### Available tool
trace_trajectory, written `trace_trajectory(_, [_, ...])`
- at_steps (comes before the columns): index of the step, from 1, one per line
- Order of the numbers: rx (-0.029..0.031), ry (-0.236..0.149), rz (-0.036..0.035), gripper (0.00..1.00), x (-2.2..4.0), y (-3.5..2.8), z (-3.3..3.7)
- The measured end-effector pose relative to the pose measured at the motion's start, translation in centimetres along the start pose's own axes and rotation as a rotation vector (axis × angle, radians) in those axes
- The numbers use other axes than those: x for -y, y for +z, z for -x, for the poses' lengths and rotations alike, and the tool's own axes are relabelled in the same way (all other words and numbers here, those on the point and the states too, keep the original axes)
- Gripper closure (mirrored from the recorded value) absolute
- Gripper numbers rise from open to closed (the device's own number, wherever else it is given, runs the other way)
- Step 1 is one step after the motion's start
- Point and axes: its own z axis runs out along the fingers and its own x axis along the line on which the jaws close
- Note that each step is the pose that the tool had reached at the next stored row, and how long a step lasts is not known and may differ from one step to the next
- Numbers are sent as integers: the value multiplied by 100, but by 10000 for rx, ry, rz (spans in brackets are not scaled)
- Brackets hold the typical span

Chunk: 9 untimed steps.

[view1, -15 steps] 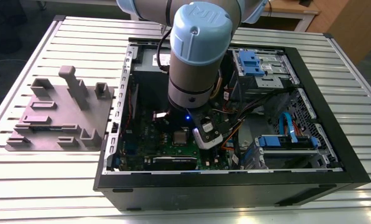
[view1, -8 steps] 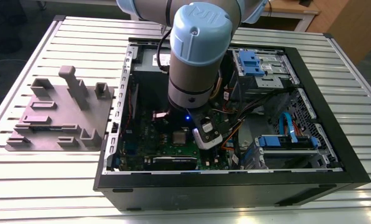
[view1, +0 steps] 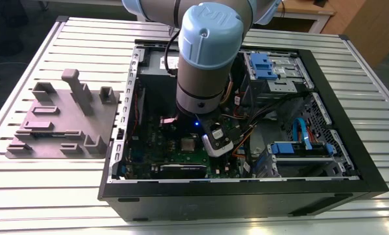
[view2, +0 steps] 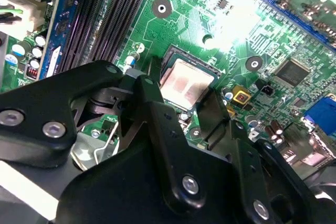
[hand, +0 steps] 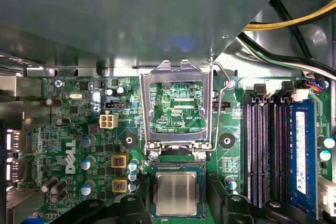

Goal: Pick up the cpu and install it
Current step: 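Place the cpu into insertion slot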

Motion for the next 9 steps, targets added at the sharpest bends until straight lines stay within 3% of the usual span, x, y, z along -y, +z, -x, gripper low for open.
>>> trace_trajectory(9, [-8,-1,4,45,-1,-15,0])
